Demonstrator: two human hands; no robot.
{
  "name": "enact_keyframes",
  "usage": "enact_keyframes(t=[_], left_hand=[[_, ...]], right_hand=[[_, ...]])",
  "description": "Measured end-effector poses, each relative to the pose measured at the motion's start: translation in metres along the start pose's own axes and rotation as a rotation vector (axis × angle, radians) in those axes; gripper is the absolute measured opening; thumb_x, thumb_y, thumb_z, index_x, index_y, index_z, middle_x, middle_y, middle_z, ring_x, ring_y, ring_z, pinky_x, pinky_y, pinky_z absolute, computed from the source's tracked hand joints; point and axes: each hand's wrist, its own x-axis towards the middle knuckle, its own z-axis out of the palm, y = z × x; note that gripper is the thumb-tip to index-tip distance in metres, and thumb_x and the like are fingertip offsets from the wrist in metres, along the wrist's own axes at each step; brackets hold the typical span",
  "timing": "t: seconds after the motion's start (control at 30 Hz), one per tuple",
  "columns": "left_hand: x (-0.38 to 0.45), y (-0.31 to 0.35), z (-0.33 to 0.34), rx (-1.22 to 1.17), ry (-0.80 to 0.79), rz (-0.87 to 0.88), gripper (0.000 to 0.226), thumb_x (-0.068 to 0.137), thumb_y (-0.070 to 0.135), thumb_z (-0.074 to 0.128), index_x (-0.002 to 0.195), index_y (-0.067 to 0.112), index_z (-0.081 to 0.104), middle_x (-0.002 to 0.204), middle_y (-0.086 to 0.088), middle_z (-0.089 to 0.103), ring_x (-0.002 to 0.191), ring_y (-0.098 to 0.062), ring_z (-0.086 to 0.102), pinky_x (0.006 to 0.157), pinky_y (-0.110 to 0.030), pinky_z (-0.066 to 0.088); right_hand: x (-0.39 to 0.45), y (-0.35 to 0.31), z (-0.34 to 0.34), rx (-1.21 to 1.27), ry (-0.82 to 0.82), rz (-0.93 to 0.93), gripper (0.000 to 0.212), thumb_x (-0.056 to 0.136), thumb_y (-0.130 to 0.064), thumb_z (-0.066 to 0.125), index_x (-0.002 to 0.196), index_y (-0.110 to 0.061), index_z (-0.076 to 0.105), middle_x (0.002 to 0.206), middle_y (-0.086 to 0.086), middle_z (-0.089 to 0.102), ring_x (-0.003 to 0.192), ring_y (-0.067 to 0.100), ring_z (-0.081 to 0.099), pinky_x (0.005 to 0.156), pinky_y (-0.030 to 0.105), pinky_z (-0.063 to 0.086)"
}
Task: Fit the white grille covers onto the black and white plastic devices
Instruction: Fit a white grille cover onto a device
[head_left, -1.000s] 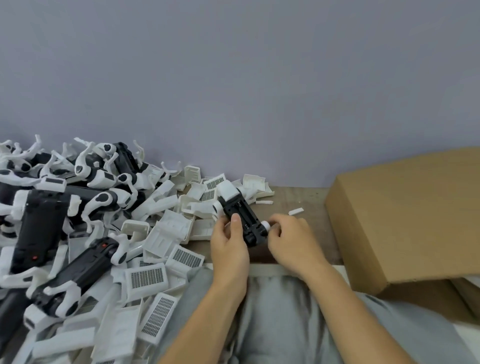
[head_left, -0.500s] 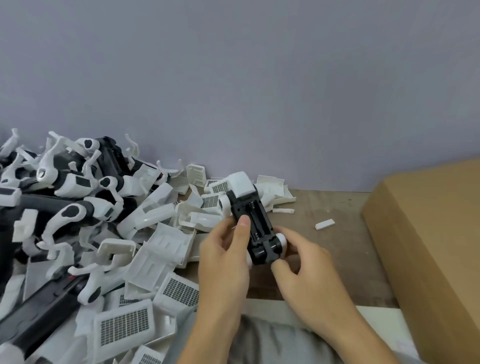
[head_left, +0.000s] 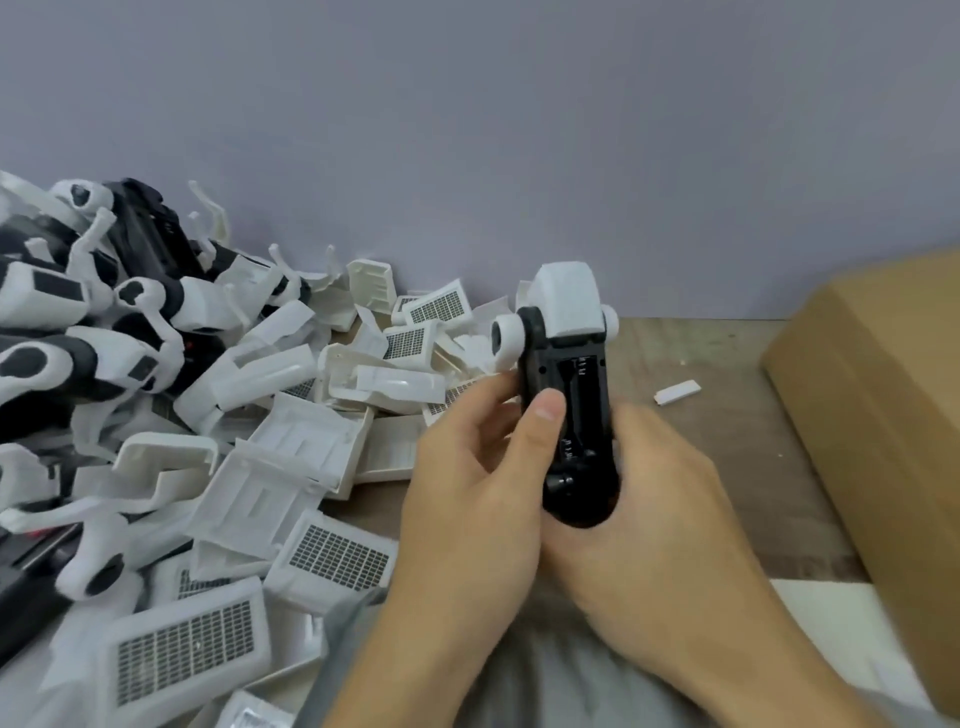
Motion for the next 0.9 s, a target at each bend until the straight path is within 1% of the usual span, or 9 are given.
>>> enact_keyframes(t=[0.07,0.17,0.37,0.5,0.57,0.67,0.77,0.83,0.9], left_hand=[[-0.002,0.0,0.002,0.029,-0.022,0.065,0.02,0.092,0.029,0.06,0.104,0.021,0.074,0.097,0.004,0.077,0.092,-0.008,0.073,0.075,-0.017,0.054],[-0.003,0.003,0.004,0.02,0.015,0.102,0.015,0.098,0.014,0.061,0.105,0.018,0.073,0.095,0.004,0.078,0.089,-0.005,0.073,0.071,-0.009,0.051],[-0.003,0.014,0.013,0.095,0.042,0.048,0.015,0.098,0.013,0.06,0.102,0.018,0.073,0.093,0.001,0.077,0.089,-0.01,0.072,0.074,-0.017,0.053],[0.002,0.015,0.037,0.078,0.126,-0.048,0.015,0.098,0.021,0.06,0.091,0.016,0.072,0.085,0.0,0.075,0.085,-0.016,0.07,0.075,-0.027,0.052],[0.001,0.013,0.044,0.068,0.175,-0.038,0.014,0.098,0.021,0.06,0.091,0.016,0.071,0.084,0.001,0.075,0.083,-0.014,0.07,0.073,-0.024,0.051],[-0.002,0.013,0.036,-0.003,0.192,0.008,0.012,0.096,0.014,0.062,0.092,0.019,0.072,0.083,0.003,0.076,0.079,-0.006,0.07,0.066,-0.013,0.049],[0.001,0.012,0.021,-0.012,0.153,0.02,0.015,0.093,0.009,0.064,0.09,0.02,0.075,0.084,0.002,0.077,0.078,-0.006,0.071,0.066,-0.015,0.052],[0.003,0.015,0.016,0.048,0.114,0.056,0.016,0.092,0.007,0.065,0.088,0.018,0.075,0.081,0.003,0.077,0.076,-0.008,0.071,0.068,-0.019,0.055],[0.004,0.017,0.014,0.111,0.077,0.101,0.013,0.091,0.01,0.068,0.086,0.019,0.075,0.078,0.005,0.076,0.074,-0.008,0.071,0.067,-0.016,0.053]], right_hand=[[0.0,-0.001,0.002,-0.014,0.04,0.04,0.054,0.053,-0.067,0.053,0.1,-0.04,0.055,0.09,-0.015,0.066,0.08,0.001,0.064,0.062,0.024,0.054],[-0.001,-0.004,0.005,-0.03,0.058,0.053,0.047,0.055,-0.064,0.054,0.095,-0.04,0.052,0.082,-0.018,0.066,0.075,0.0,0.062,0.057,0.018,0.052],[-0.001,-0.005,0.001,-0.049,0.029,0.051,0.051,0.057,-0.063,0.038,0.092,-0.032,0.057,0.077,-0.013,0.067,0.07,0.007,0.06,0.058,0.016,0.049],[0.001,-0.007,-0.008,-0.062,0.06,0.026,0.009,0.073,-0.039,0.054,0.076,-0.031,0.051,0.067,-0.01,0.063,0.071,0.018,0.063,0.052,0.027,0.043],[0.001,-0.006,-0.011,-0.065,0.078,-0.019,0.013,0.08,-0.031,0.059,0.073,-0.033,0.048,0.065,-0.01,0.063,0.066,0.015,0.061,0.051,0.028,0.042],[0.001,-0.006,-0.01,0.029,0.036,-0.063,0.014,0.072,-0.038,0.063,0.083,-0.041,0.056,0.081,-0.026,0.067,0.072,-0.001,0.063,0.055,0.017,0.046],[-0.001,-0.002,-0.004,0.215,-0.093,-0.065,0.024,0.074,-0.025,0.074,0.089,-0.04,0.062,0.083,-0.03,0.07,0.075,-0.011,0.066,0.058,0.004,0.044],[0.0,0.0,-0.007,0.356,-0.188,-0.083,0.026,0.082,-0.025,0.068,0.103,-0.039,0.065,0.096,-0.023,0.074,0.089,-0.005,0.069,0.071,0.011,0.053],[0.002,0.002,-0.015,0.498,-0.172,-0.106,0.037,0.084,-0.02,0.055,0.117,-0.035,0.066,0.111,-0.018,0.073,0.106,-0.001,0.067,0.082,0.016,0.054]])
